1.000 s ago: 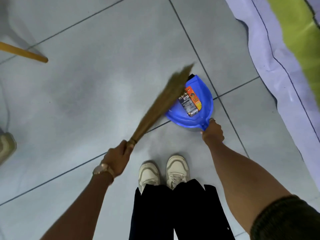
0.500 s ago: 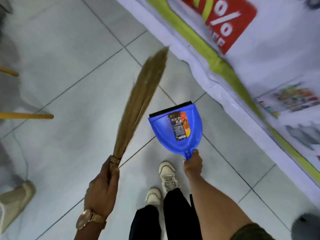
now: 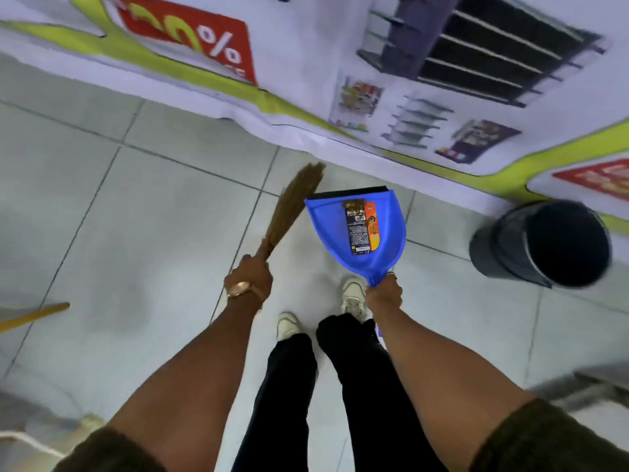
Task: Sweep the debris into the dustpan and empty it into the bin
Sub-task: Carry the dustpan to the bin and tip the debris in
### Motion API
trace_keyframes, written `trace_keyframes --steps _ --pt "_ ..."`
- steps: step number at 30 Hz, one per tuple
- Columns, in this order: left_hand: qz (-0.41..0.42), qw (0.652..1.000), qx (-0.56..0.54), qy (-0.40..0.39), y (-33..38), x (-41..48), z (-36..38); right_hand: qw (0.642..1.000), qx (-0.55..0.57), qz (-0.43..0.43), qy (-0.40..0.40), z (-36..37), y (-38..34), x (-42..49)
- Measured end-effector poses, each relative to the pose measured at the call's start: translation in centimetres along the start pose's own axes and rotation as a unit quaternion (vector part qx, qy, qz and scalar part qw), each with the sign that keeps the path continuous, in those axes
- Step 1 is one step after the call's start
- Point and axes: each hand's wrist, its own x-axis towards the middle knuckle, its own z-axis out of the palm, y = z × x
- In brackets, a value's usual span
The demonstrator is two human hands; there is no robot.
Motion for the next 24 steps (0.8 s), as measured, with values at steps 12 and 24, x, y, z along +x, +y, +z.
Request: trace_keyframes --steps 12,24 --pt "0.183 0.945 0.255 -0.091 29.3 -1.6 7.5 0.984 0.114 0.127 0.048 -16.5 11.2 9.9" --pt "0.208 0.919 0.319 -0.100 45.2 -4.6 15.5 0.985 0.059 0.160 -0.007 -34.1 19.8 25.1"
